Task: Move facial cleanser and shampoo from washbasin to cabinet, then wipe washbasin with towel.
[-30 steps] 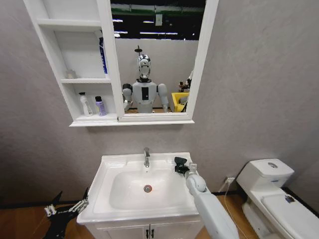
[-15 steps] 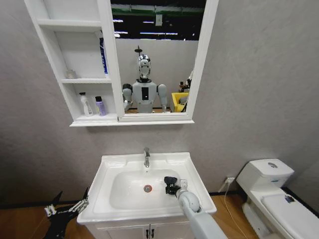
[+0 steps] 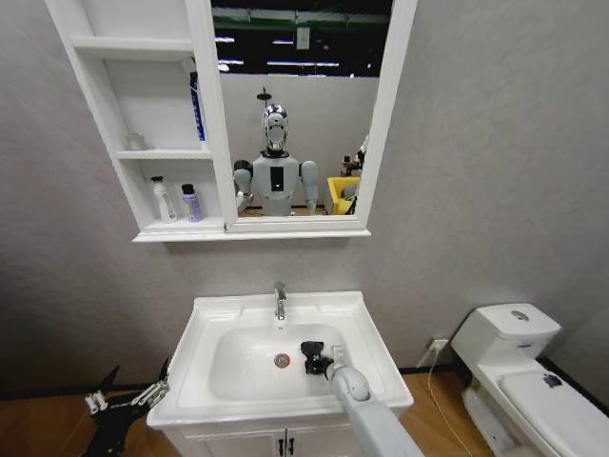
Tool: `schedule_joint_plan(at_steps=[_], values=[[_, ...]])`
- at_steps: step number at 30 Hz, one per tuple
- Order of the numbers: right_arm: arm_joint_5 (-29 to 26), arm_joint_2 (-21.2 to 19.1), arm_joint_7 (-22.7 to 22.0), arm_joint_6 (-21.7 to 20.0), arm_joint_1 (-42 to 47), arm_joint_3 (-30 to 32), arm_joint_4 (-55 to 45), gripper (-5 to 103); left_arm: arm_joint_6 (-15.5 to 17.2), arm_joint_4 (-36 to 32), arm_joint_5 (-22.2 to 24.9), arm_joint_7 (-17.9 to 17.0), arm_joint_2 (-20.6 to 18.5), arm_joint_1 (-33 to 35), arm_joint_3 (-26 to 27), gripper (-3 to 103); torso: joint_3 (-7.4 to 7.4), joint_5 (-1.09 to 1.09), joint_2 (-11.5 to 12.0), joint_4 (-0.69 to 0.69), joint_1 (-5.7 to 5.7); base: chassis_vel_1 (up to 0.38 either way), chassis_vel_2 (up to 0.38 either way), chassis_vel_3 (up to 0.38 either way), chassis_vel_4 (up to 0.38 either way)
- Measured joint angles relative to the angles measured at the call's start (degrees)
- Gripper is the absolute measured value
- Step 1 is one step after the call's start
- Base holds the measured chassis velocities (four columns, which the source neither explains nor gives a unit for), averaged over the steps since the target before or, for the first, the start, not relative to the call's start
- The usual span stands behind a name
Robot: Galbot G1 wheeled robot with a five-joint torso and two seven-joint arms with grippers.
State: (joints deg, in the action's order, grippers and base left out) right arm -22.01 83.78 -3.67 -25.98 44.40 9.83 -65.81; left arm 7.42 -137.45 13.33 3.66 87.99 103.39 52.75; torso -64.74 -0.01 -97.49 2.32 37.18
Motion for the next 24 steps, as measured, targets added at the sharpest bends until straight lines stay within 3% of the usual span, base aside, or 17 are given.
schedule_joint_plan(at_steps=[11,18,24], values=[[0.32,8.46,4.71,3.51,-5.82,0.20,12.13,3,0.01,0.00,0.00,0.00,0.00,0.00,-0.01,100,0.00,0.02,0.00,-0.04,0.00,0.000,0.000,0.000,0.000],[0.51,8.76,8.14,6.42,-8.62,3.00,19.09,3,0.00,0.00,0.00,0.00,0.00,0.00,0.00,100,0.02,0.02,-0.01,-0.02,-0.02,0.000,0.000,0.000,0.000],[-1.34,8.50,5.20,4.80,-7.15,2.26,15.40,3,0.01,0.00,0.00,0.00,0.00,0.00,0.00,100,0.00,-0.01,0.01,0.00,0.01,0.000,0.000,0.000,0.000]])
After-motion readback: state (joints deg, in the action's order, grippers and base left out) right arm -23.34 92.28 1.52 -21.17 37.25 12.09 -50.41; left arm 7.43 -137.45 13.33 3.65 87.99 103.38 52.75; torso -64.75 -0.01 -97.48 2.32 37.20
